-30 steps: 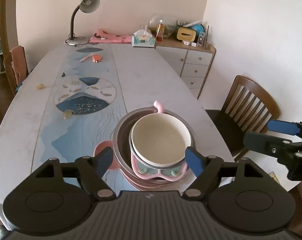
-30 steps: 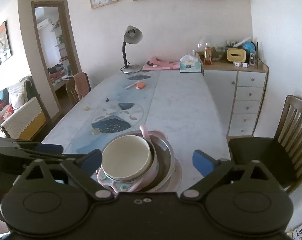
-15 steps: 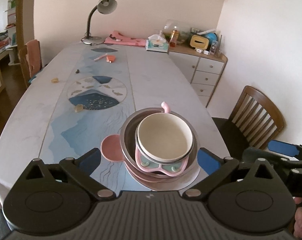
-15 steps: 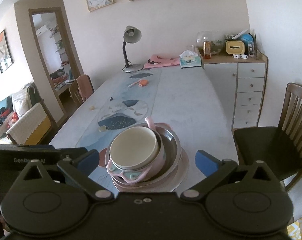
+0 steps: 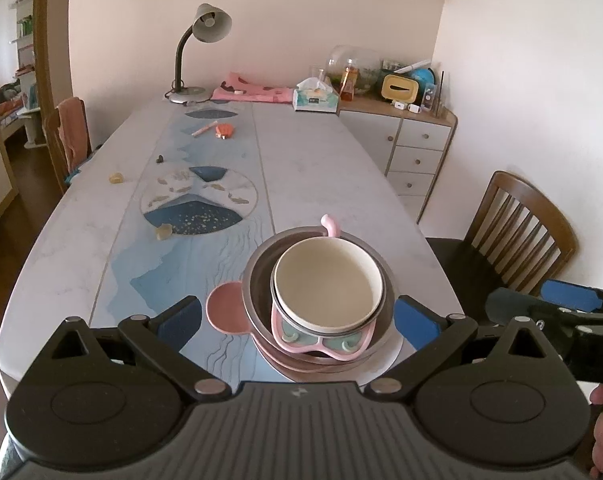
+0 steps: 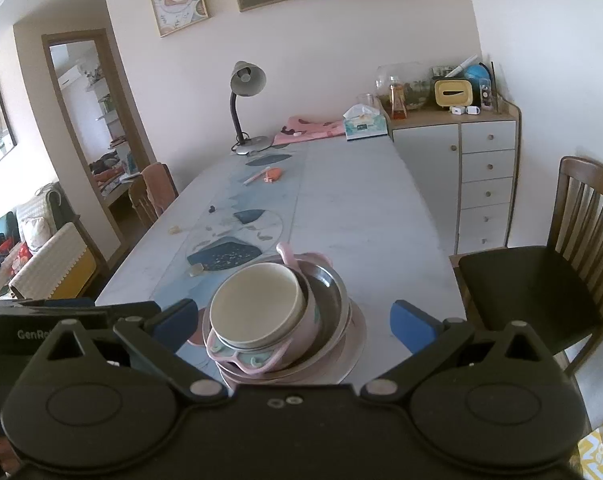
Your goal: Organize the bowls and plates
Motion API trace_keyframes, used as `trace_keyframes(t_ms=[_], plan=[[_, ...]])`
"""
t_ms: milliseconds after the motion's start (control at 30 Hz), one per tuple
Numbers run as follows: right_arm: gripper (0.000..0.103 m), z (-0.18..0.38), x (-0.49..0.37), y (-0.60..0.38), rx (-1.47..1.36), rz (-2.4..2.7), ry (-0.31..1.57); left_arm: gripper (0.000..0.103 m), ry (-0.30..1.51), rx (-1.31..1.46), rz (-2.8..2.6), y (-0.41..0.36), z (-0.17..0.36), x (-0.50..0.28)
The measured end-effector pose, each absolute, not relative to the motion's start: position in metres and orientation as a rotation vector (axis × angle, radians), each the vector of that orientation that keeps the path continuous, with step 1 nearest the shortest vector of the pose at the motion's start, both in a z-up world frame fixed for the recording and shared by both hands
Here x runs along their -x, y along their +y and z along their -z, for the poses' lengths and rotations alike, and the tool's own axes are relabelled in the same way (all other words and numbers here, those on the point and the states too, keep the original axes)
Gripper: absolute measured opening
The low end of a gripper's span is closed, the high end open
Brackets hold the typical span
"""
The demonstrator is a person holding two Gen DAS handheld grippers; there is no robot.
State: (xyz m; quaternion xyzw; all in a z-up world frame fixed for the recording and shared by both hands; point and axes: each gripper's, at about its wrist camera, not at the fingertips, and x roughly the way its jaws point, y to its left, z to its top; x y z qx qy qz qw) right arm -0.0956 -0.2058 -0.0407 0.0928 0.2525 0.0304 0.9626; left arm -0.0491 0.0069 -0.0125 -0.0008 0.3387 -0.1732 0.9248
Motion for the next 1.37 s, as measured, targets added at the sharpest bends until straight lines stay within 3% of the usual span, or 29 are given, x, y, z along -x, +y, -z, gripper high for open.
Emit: trace_keyframes(t_ms=[1367], plan=[[0.103, 0.0423, 0.0975, -0.201, -0.185, -0.071, 0.532, 0.103, 0.688, -0.032, 0.361, -0.0027, 0.0157, 0.0561]])
